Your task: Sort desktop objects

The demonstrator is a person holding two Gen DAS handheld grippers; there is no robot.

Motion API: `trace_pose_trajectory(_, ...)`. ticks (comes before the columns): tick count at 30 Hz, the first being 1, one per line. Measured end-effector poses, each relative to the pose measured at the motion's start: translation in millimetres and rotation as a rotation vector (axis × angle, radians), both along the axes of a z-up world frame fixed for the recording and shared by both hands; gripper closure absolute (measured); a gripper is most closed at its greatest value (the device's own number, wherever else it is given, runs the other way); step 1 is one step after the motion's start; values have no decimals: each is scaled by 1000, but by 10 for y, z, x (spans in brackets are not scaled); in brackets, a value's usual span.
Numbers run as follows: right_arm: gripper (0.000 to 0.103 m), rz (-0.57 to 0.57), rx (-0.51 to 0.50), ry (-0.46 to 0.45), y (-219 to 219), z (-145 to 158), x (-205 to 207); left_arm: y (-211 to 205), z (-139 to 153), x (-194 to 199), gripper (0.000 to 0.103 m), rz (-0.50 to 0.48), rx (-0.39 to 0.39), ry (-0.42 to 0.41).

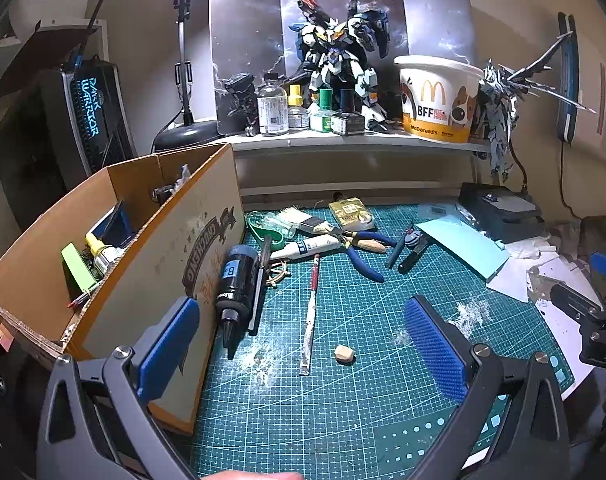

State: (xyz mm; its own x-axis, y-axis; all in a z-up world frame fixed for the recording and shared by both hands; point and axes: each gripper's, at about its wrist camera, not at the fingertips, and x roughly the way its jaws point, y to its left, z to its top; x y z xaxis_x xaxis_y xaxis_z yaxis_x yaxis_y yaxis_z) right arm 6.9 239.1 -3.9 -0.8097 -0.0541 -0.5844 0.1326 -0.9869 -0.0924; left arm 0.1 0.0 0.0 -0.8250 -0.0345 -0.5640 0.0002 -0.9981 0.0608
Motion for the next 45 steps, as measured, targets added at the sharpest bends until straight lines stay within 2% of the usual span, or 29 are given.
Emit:
trace_pose_trajectory(4,1,3,20,3,79,20,20,-8,5,11,0,-3,14,-10)
trace_pose_trajectory(11,5,65,-42,-36,-62,1,17,-4,-63,-104,0,-16,24,-51)
trace_pose_trajectory(13,5,90,-70,-34,98,-10,-31,20,-66,-106,0,-17,21,-49)
trace_pose_trajectory(18,5,111,-75,-29,66,-25,-52,51,-96,-127,0,-25,18,-57)
trace_pose_trajectory(21,5,129,-73,-32,55,-46,-99,33,-128,-147,0,-39,43,-64)
trace_pose_trajectory(24,15,164,-68,-44,40,-77,-197,-5,-165,-160,0,-55,79,-66)
trace_pose_trajectory(27,34,202,-69,-69,14,-145,-331,-63,-227,-201,0,-62,111,-78)
trace_pose_trajectory(29,53,236,-71,-91,-17,-195,-435,-84,-256,-238,0,-60,120,-86)
trace_pose_trajectory(32,57,304,-75,-99,-88,-250,-596,-92,-288,-279,1,-68,127,-90)
trace_pose_trajectory(33,58,328,-71,-101,-123,-264,-660,-81,-292,-292,4,-76,125,-89)
trace_pose_trajectory(37,61,434,1,-64,-377,-249,-976,-23,-312,-338,7,-112,104,-87)
trace_pose_trajectory(40,76,521,31,-62,-576,-231,-1298,22,-342,-407,9,-132,71,-84)
trace_pose_trajectory(42,76,570,50,-80,-744,-258,-1553,14,-368,-459,10,-139,59,-82)
trace_pose_trajectory(45,76,628,27,-138,-1002,-358,-1853,-59,-413,-531,10,-131,92,-81)
